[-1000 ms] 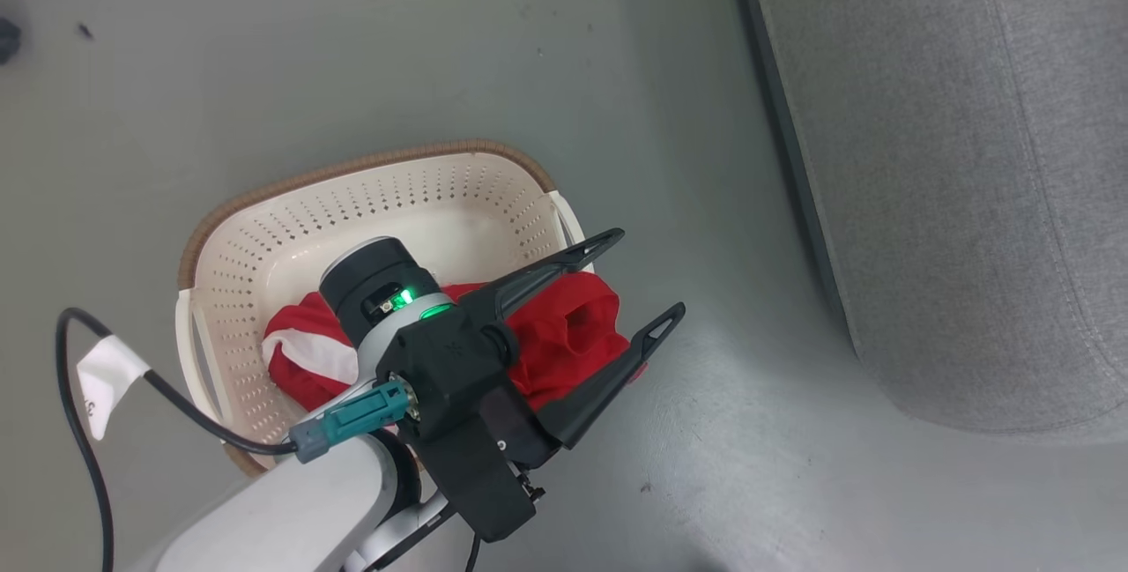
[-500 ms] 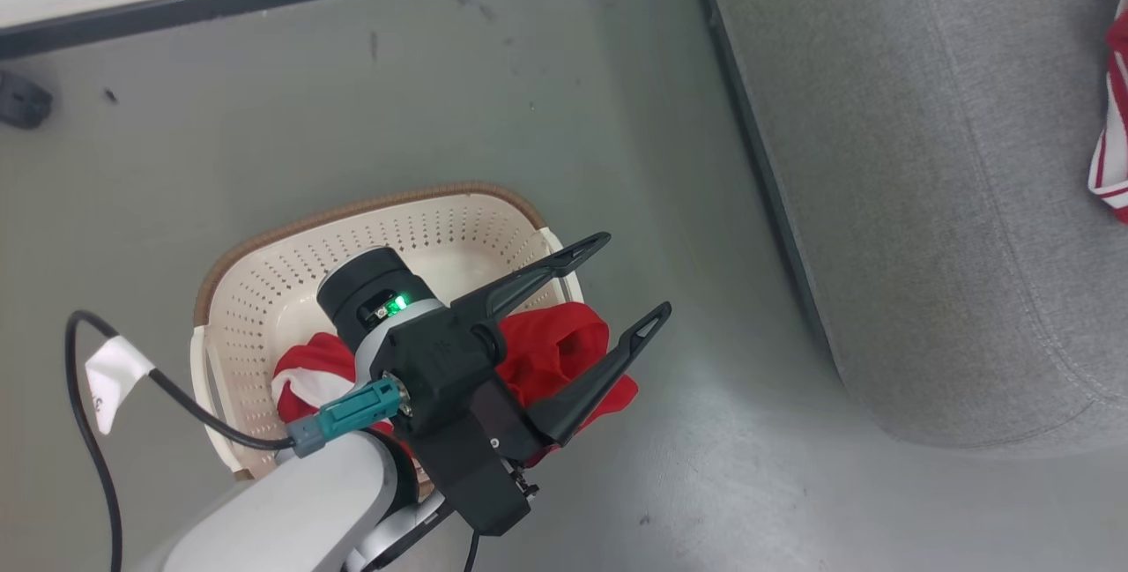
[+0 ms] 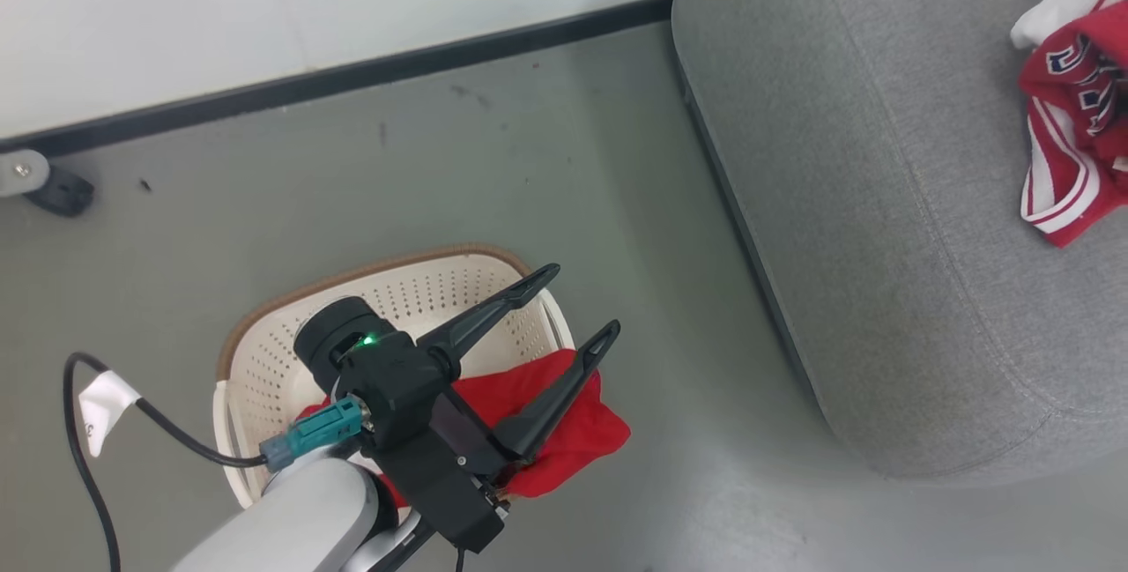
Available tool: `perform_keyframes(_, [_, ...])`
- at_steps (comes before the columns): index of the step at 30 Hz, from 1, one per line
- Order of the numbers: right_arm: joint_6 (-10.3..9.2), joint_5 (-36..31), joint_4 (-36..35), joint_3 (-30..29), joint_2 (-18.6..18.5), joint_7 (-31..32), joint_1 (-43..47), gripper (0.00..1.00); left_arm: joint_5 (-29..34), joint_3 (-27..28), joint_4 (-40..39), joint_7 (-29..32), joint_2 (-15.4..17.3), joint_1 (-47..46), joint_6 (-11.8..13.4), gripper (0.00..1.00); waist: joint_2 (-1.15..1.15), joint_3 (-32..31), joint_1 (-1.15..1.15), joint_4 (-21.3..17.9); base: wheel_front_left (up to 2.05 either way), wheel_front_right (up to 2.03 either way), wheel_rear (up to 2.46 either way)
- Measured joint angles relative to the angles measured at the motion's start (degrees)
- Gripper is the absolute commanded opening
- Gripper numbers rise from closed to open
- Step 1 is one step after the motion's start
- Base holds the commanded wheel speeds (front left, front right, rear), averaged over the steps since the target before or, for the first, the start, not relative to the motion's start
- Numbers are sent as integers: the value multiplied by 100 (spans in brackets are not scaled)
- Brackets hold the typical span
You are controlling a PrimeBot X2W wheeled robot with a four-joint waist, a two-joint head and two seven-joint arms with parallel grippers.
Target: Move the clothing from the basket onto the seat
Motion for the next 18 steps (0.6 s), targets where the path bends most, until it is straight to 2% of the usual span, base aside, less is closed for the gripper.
perform_keyframes(2, [14, 15, -98, -37, -40, -38, 72, 100, -16, 40, 62, -49, -1, 54, 2, 100, 0, -117, 0, 6, 0, 0, 0])
perform_keyframes(12, [331, 220, -694, -133, -79, -539, 275, 100, -136, 193, 332, -199, -48, 305, 82, 100, 0, -700, 0, 154, 0, 0, 0])
perform_keyframes(18, [358, 266, -1087, -63, 248, -891, 575, 100, -253, 280, 576, -252, -93, 476, 155, 100, 0, -1049, -1, 331, 0, 0, 0])
